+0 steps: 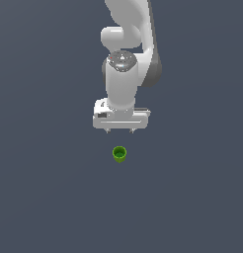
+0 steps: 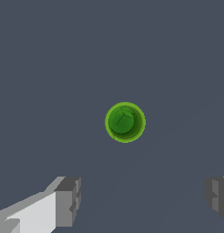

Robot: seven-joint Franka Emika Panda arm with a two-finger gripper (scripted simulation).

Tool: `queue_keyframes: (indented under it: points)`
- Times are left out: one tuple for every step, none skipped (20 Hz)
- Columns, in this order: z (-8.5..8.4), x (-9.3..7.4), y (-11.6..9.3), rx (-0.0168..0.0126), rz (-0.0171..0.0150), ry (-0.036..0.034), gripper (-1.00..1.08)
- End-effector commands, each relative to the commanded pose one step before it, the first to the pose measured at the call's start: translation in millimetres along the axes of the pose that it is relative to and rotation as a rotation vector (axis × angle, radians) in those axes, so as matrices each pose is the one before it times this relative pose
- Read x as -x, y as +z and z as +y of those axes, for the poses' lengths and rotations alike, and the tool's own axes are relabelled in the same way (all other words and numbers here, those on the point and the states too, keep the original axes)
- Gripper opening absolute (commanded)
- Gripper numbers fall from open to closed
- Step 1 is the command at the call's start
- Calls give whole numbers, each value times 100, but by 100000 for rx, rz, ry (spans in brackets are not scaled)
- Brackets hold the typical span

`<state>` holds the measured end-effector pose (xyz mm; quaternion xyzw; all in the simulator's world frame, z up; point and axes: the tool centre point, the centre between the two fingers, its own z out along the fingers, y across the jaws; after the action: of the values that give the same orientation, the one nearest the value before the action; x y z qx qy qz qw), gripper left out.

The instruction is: Pick up the object and move it to a goal position.

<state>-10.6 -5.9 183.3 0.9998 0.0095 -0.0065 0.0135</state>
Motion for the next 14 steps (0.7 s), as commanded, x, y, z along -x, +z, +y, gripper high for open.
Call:
queue_keyframes:
  points:
    - [1, 0, 0, 0, 0, 0, 100]
    - [-57, -17, -28, -65, 39, -62, 100]
    - [-163, -50, -81, -195, 111, -175, 100]
    - [-268, -81, -133, -321, 181, -289, 100]
    - [-371, -112, -183, -444, 248, -401, 100]
    - [-473, -141, -231, -565, 313, -514, 100]
    - [-486, -143, -234, -581, 318, -535, 100]
    - [-377, -110, -179, -452, 245, -424, 100]
    - [-264, -77, -123, -315, 169, -303, 100]
    - [-149, -45, -68, -176, 94, -178, 100]
    - [-34, -11, -15, -41, 22, -51, 100]
    - [74, 23, 34, 87, -46, 84, 100]
    - [70, 23, 28, 84, -45, 122, 100]
    - [25, 1, 4, 0, 0, 0, 100]
